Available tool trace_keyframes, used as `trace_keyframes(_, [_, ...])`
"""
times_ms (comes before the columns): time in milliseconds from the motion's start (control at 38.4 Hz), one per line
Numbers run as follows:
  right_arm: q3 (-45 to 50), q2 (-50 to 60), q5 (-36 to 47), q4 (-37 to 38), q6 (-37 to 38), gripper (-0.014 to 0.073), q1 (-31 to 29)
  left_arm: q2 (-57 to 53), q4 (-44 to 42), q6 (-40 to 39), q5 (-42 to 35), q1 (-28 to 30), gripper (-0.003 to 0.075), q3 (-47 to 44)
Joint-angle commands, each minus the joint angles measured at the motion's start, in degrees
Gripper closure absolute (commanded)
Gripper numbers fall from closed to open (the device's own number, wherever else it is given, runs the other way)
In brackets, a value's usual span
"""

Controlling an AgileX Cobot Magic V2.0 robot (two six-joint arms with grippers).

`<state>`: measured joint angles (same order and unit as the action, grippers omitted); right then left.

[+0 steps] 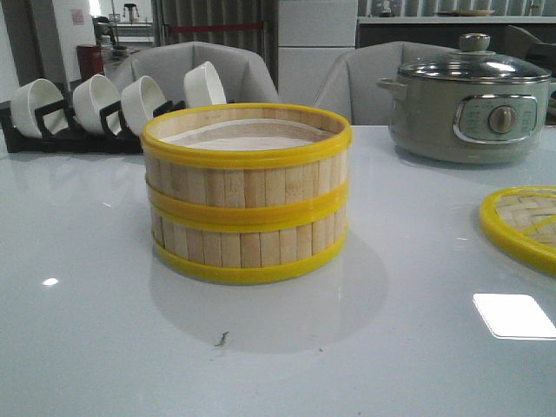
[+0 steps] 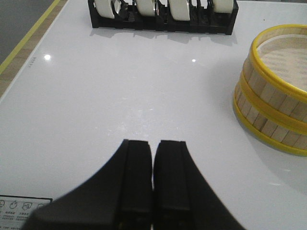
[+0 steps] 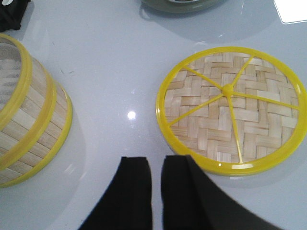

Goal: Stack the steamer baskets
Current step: 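Move the right gripper over the center hub of the bamboo lid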

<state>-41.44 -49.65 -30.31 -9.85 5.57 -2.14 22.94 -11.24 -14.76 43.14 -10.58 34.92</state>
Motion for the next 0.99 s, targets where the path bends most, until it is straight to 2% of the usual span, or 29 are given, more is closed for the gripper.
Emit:
trace_keyframes(0, [-2.05, 0.19, 4.04, -0.41, -0.72, 0.0382, -0.21, 0.50, -0.19, -0.38, -4.25, -0.43, 0.0633, 1.66])
trace_keyframes(208, [-2.05, 0.01, 3.35, 0.23, -0.72, 0.0376, -0.21, 0.50, -0.19, -0.38, -4.25, -0.43, 0.0633, 1.66])
trace_keyframes(260, [-2.05, -0.09, 4.29, 2.54, -1.39, 0.0372, -0.26, 0.50, -0.19, -0.38, -4.25, -0.43, 0.0633, 1.66])
trace_keyframes(312, [-2.77, -0.91, 4.67, 4.37, -1.79, 0.0345, -0.41, 0.50, -0.19, -0.38, -4.25, -0.43, 0.0633, 1.66])
trace_keyframes(442, [-7.03, -7.37, 2.33, 4.98, -1.79, 0.0183, -2.35, 0.50, -0.19, -0.38, -4.25, -0.43, 0.0633, 1.66])
trace_keyframes(494, [-9.47, -11.79, 1.05, 4.98, -1.79, 0.0156, -3.72, 0.50, -0.19, -0.38, -4.25, -0.43, 0.0633, 1.66])
trace_keyframes(677, [-17.14, -25.95, 0.66, 4.98, -1.79, 0.0162, -6.23, 0.50, -0.19, -0.38, -4.25, -0.43, 0.0633, 1.66])
trace_keyframes(963, [-26.77, -40.15, -0.93, 4.98, -1.79, 0.0162, -6.23, 0.50, -0.19, -0.38, -4.25, -0.43, 0.0633, 1.66])
